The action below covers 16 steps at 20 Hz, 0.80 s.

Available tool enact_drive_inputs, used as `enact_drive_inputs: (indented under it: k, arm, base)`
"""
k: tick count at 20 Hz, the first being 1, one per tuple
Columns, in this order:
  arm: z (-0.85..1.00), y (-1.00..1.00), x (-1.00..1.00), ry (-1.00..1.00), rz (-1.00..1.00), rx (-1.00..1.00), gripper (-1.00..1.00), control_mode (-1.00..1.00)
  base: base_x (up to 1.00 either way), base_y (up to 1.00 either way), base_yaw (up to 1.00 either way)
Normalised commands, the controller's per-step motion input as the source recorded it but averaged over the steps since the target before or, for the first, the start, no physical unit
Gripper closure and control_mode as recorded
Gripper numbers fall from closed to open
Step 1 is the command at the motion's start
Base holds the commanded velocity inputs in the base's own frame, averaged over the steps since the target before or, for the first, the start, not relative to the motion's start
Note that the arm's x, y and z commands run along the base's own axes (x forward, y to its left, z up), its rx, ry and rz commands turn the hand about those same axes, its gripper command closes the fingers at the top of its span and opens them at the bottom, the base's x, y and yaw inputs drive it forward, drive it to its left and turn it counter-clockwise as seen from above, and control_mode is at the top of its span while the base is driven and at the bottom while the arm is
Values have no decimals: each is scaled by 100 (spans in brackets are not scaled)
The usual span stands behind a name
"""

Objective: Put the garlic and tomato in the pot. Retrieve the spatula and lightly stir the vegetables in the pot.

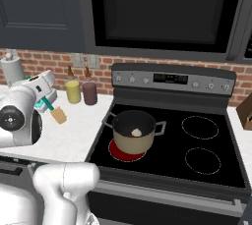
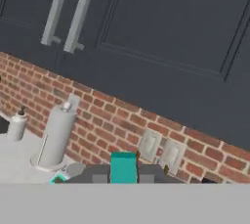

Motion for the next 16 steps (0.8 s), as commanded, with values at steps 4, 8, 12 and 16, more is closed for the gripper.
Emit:
enact_drive_inputs:
  k: [4,8,12,16]
  arm:
    - [70,-100,0,5,-26,27,100,-100]
    - [3,-100,0,-5,-9,7,100,-100]
    - [-8,-100,0,-6,-3,5,100,-100]
    - [-18,-96,8,-6,-1,6,100,-100]
  base:
    - [0,0,0]
    - [0,0,0]
    - [0,0,0]
    - [0,0,0]
